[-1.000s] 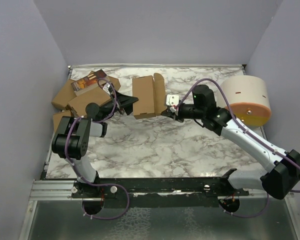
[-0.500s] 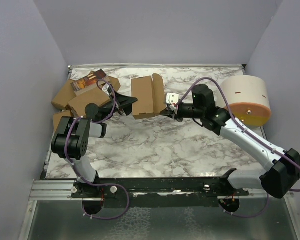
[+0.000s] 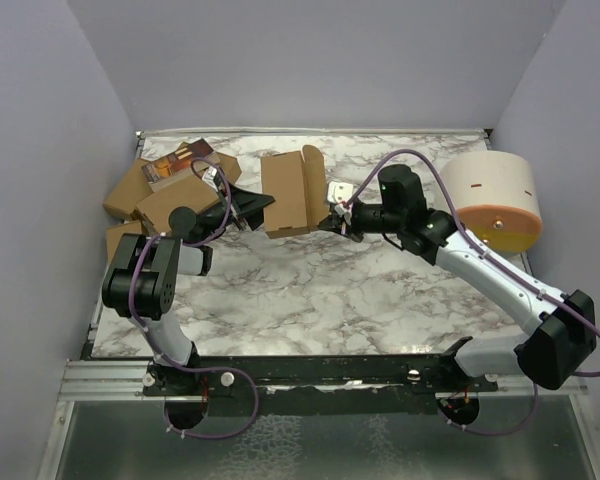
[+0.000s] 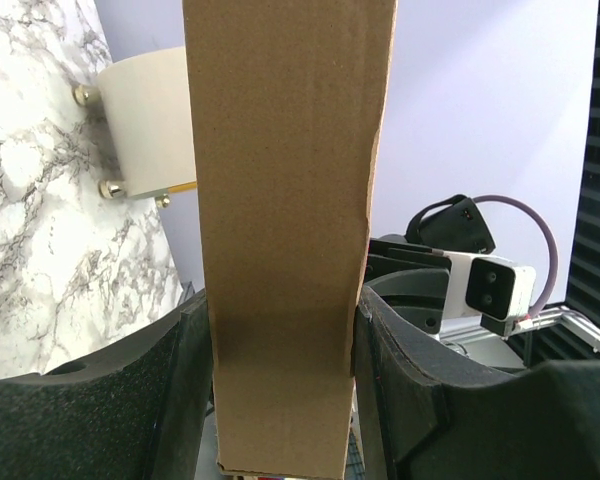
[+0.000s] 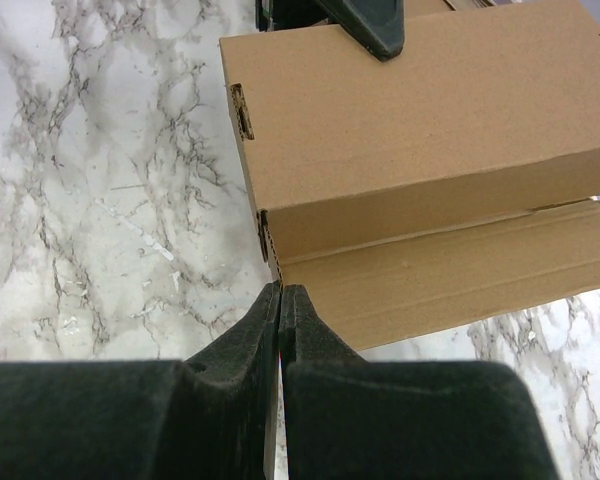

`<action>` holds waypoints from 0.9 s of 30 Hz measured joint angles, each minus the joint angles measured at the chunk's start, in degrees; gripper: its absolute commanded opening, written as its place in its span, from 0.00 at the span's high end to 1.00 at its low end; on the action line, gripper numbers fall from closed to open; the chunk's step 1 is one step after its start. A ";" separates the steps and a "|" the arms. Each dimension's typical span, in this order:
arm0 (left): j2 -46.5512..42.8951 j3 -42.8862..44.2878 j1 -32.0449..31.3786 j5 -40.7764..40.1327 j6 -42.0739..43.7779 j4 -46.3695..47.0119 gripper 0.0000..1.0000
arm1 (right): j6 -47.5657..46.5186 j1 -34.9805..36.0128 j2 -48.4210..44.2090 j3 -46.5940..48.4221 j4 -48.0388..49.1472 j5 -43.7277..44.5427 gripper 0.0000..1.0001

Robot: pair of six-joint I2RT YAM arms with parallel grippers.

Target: Fold the paper box

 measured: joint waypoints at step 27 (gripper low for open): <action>-9.92 1.07 0.22 -1.77 17.55 -24.41 0.89 | -7.04 2.62 8.04 9.16 -10.12 3.78 0.99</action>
